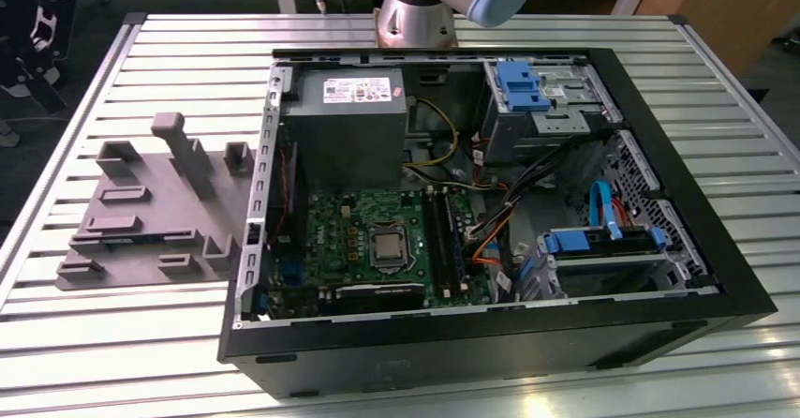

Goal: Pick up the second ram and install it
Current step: 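Pick up the second ram and move it above second insertion slot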

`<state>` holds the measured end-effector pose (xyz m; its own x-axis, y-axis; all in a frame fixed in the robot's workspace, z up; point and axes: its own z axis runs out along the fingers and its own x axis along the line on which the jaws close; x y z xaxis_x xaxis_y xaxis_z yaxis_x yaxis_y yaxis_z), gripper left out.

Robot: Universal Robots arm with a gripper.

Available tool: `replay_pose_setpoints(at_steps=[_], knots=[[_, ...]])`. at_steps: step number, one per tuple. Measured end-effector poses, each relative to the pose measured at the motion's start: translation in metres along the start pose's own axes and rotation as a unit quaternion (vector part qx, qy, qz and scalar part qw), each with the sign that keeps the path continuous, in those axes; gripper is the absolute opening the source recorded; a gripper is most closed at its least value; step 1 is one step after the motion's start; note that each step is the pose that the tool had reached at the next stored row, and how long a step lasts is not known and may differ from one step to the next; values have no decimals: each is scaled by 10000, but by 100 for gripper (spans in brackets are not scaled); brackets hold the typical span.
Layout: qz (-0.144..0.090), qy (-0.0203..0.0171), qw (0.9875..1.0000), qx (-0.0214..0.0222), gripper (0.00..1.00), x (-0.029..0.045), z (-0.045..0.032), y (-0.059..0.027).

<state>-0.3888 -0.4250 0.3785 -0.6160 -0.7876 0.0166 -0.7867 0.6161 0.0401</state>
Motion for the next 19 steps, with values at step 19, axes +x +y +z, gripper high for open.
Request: replay_pose_setpoints(at_steps=[19], knots=[[-1689, 67, 9856, 28, 11, 0, 1, 0]])
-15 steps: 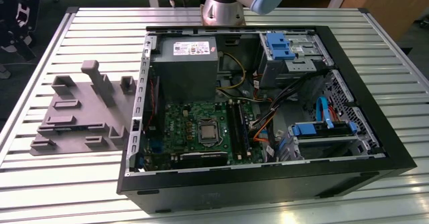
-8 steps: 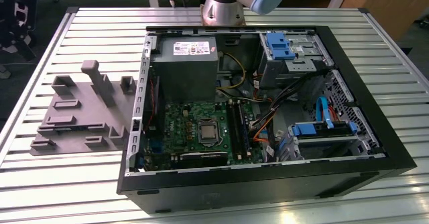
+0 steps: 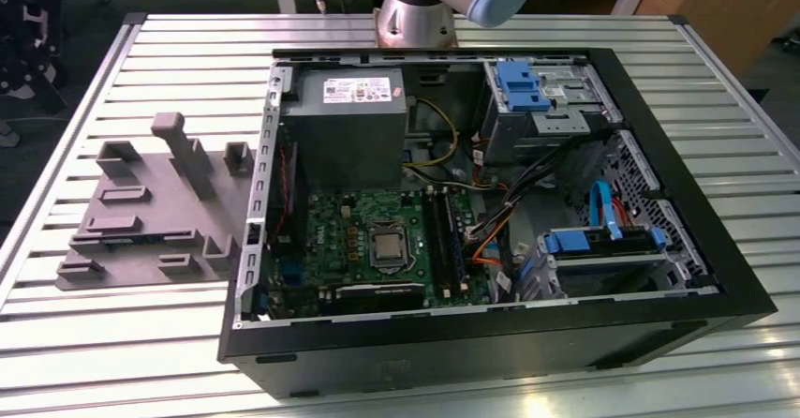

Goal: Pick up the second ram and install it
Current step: 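Pick up the second ram and move it above second insertion slot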

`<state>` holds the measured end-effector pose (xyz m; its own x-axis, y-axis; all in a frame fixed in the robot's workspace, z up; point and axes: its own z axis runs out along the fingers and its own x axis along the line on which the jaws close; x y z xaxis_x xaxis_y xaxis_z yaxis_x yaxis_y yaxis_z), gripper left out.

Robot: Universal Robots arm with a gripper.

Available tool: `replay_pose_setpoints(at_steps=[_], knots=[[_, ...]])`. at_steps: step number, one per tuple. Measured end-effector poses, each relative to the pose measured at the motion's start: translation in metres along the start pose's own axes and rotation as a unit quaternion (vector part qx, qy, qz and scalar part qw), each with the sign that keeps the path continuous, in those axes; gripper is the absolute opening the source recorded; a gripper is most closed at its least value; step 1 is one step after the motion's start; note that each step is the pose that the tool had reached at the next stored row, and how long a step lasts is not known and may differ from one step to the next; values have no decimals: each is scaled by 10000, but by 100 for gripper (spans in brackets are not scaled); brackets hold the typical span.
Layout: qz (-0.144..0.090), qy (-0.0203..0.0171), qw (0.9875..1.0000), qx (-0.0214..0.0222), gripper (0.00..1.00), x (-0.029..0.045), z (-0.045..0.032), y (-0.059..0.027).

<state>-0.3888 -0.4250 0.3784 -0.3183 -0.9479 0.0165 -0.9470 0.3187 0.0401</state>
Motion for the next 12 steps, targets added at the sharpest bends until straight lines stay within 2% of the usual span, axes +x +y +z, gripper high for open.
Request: replay_pose_setpoints(at_steps=[12], knots=[[-29, 1, 10000, 1, 11, 0, 0, 0]])
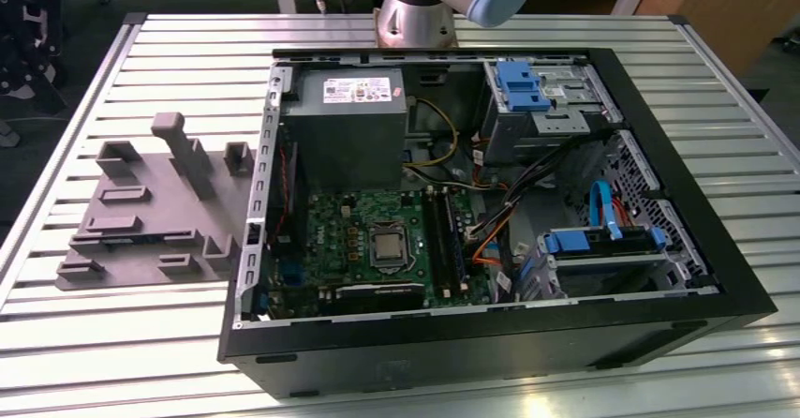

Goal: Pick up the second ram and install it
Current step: 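Pick up the second ram and move it above second insertion slot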

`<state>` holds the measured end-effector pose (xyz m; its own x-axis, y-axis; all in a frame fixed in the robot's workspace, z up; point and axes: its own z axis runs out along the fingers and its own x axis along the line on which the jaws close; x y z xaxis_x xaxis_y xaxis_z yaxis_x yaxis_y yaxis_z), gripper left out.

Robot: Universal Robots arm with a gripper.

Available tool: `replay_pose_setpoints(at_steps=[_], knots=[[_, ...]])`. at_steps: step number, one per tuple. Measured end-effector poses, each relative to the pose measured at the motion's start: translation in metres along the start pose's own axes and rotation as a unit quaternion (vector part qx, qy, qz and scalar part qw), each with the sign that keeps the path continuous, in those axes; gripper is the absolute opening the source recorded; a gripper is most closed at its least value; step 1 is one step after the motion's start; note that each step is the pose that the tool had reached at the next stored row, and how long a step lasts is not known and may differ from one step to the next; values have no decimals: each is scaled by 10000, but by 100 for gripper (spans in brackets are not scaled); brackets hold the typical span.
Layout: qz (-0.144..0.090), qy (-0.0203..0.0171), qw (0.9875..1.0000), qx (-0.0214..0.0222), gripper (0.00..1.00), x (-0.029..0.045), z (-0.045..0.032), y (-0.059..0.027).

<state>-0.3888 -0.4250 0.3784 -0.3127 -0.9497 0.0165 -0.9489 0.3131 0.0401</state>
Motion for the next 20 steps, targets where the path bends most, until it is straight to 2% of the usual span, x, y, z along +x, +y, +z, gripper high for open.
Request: replay_pose_setpoints(at_steps=[6, 12, 20], knots=[[-117, 6, 9999, 2, 11, 0, 0, 0], [-484, 25, 9988, 9, 11, 0, 0, 0], [-506, 26, 9987, 10, 11, 0, 0, 0]])
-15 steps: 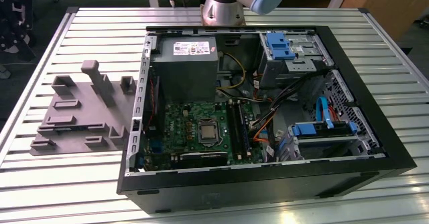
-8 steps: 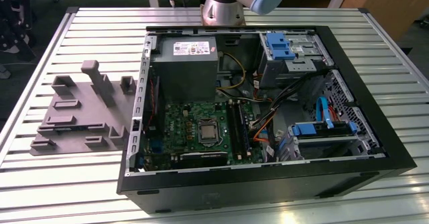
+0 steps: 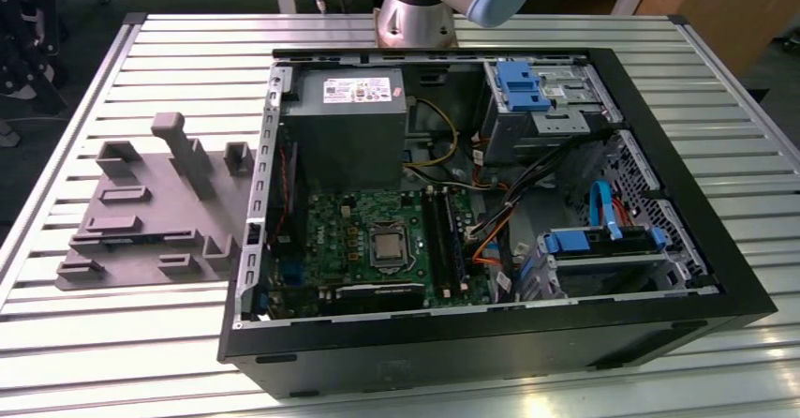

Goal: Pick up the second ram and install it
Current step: 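Pick up the second ram and move it above second insertion slot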

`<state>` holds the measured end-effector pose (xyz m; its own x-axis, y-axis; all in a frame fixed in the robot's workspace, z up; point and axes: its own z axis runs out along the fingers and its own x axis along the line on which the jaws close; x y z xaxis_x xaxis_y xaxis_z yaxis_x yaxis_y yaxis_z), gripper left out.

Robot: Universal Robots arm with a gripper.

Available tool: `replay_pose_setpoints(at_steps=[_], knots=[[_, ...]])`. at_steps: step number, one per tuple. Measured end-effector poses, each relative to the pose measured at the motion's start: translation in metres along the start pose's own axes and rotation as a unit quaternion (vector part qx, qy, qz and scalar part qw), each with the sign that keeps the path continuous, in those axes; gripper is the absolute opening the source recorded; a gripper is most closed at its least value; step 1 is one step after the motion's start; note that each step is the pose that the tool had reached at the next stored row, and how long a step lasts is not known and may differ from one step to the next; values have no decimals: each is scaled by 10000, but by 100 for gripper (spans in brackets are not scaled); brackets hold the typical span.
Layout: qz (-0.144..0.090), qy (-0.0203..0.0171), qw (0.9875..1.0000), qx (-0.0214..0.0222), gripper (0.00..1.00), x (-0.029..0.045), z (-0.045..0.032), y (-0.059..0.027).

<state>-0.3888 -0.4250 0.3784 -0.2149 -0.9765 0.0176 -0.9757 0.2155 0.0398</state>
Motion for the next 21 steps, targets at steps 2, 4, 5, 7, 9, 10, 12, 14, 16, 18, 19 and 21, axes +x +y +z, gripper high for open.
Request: replay_pose_setpoints(at_steps=[2, 4, 5, 7, 9, 10, 12, 14, 16, 18, 19, 21], knots=[[-1, 0, 10000, 0, 11, 0, 0, 0], [-1, 0, 10000, 0, 11, 0, 0, 0], [-2, 0, 10000, 0, 11, 0, 0, 0], [-4, 0, 10000, 0, 11, 0, 0, 0], [-36, 1, 10000, 0, 11, 0, 0, 0], [-71, 3, 10000, 1, 11, 0, 0, 0], [-173, 7, 9998, 3, 11, 0, 0, 1], [-331, 13, 9995, 6, 11, 0, 0, 1], [-508, 20, 9987, 9, 11, 0, 0, 1], [-673, 26, 9977, 12, 11, 1, 0, 1], [-698, 27, 9976, 12, 11, 0, 0, 1], [-710, 29, 9975, 12, 11, 0, 0, 1]])
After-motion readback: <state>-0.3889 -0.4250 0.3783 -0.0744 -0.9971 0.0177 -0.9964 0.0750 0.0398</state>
